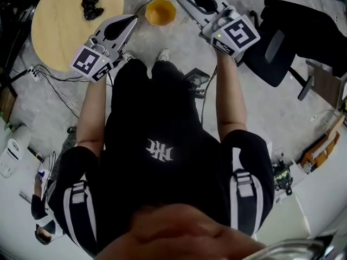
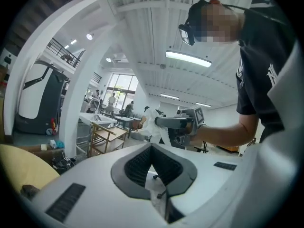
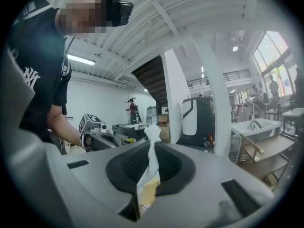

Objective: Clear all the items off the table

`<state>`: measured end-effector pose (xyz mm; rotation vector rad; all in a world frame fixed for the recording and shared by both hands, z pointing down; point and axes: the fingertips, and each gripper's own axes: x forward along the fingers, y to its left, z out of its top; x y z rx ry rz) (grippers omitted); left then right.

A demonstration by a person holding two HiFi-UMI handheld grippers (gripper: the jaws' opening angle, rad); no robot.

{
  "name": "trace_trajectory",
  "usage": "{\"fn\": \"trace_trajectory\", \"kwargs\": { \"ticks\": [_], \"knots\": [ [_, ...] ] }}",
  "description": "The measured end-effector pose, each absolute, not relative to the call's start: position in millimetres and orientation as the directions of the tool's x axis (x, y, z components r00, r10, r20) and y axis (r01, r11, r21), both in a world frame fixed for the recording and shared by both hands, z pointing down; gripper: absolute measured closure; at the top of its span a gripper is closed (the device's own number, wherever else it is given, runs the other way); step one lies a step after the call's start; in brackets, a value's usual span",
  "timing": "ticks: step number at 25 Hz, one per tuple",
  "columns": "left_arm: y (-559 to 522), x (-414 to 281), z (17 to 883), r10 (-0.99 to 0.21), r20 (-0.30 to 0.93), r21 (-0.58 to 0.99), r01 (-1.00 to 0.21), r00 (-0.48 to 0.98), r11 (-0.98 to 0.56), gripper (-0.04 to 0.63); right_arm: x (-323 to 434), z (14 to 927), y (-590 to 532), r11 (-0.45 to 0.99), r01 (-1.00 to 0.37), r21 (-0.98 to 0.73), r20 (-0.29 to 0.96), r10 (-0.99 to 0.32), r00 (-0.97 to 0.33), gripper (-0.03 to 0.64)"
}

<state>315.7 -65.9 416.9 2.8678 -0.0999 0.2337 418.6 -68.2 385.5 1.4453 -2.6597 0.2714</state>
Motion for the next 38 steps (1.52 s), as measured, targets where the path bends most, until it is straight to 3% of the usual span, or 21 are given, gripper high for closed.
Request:
{"fn": "trace_trajectory", "kwargs": {
  "ticks": [5,12,24,35,36,38],
  "knots": [
    [-79,288,459,-0.042,0.191,0.272,-0.094,0.981,-0.958,0.583,386,461,-106,0.557,-0.826,-0.091,0.248,-0.791,-0.560,0.592],
    [-73,287,634,0.001,0.311,0.300,-0.097,0.950,-0.949,0.583,383,657,-127,0.545,-0.831,-0.113,0.334,-0.767,-0.548,0.592],
    [-85,310,877,0.013,0.367,0.379,-0.137,0.930,-0.915,0.583,372,941,-131,0.557,-0.806,-0.200,0.426,-0.691,-0.584,0.592],
    [-93,301,971,0.005,0.409,0.405,-0.177,0.913,-0.897,0.583,373,1046,-149,0.575,-0.797,-0.186,0.481,-0.653,-0.584,0.588],
    [-93,301,972,0.007,0.408,0.407,-0.175,0.913,-0.896,0.583,373,1050,-151,0.573,-0.797,-0.194,0.483,-0.651,-0.586,0.578],
    [-92,304,970,0.014,0.400,0.409,-0.165,0.916,-0.898,0.583,371,1055,-154,0.564,-0.796,-0.220,0.489,-0.642,-0.591,0.452]
  ]
}}
